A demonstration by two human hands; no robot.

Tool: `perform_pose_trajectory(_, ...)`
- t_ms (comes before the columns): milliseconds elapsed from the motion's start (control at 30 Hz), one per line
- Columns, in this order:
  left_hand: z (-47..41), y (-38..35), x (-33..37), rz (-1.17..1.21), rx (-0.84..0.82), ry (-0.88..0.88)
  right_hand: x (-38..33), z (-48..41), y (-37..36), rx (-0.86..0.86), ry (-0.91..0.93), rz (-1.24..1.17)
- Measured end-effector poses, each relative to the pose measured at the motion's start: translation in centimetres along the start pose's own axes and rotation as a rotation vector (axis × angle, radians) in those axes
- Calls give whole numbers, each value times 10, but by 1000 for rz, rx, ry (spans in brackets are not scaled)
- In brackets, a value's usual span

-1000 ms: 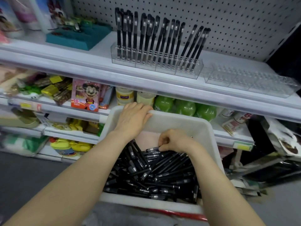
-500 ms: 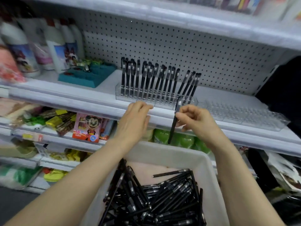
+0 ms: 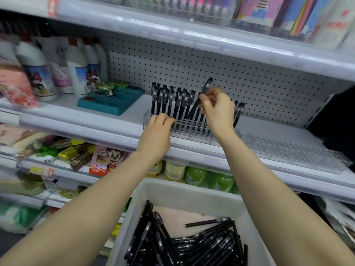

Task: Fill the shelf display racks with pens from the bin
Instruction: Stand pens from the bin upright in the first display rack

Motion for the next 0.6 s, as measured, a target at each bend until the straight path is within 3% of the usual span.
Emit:
perform_pose_trajectory(300, 0, -2, -1, -15, 14, 20, 19, 8, -38, -126, -21, 138)
perform_pose_trajectory(600, 1, -3, 0, -30, 26, 10, 30, 12, -45, -116, -91, 158)
Point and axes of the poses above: each hand's wrist, its own z-axis away from the middle knuckle, its own y-axis out of the back of the hand, x = y × z, the point moved 7 cm from there along -z, towards the middle knuckle, and after that the axes turned 9 degrees about x, right-handed, at the moved point
